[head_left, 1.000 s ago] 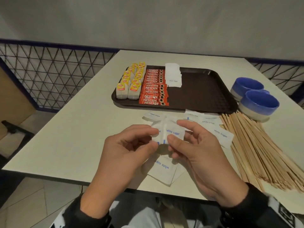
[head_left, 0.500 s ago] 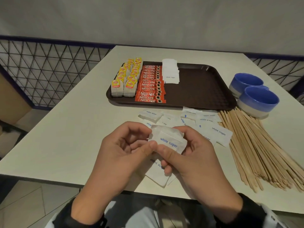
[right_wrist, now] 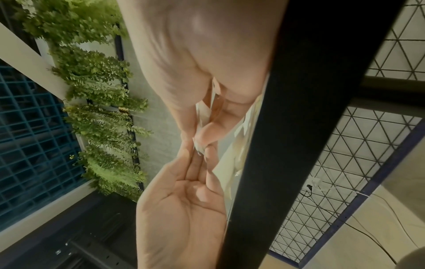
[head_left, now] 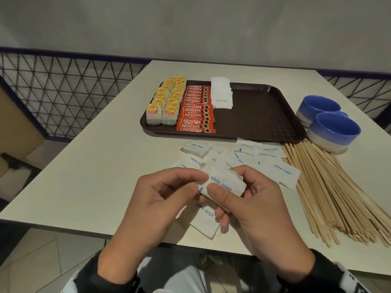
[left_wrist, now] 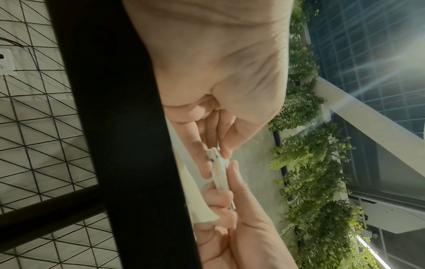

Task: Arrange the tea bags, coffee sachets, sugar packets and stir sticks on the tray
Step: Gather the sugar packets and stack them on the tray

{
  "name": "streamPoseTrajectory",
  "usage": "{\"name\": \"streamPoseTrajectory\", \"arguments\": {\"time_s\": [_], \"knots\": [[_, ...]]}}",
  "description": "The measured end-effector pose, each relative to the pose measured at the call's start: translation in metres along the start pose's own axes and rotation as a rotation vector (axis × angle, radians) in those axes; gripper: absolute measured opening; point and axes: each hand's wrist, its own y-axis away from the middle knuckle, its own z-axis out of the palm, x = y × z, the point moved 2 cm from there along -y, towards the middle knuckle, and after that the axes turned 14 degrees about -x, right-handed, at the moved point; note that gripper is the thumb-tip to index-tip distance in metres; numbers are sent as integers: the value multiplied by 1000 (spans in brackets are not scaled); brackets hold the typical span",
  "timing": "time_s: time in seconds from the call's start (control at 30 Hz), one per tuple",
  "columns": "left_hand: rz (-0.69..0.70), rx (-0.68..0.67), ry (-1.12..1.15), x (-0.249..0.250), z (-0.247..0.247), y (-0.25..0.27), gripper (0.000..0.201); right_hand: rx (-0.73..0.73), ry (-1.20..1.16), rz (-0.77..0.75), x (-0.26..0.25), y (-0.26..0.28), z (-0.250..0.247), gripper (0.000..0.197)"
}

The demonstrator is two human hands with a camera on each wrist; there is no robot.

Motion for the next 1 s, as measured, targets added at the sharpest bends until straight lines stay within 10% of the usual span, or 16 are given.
{"name": "streamPoseTrajectory", "arguments": {"time_s": [1.0], "knots": [[20,30,-34,0,1,1,22,52,-95,-63,-2,3,0,20]]}}
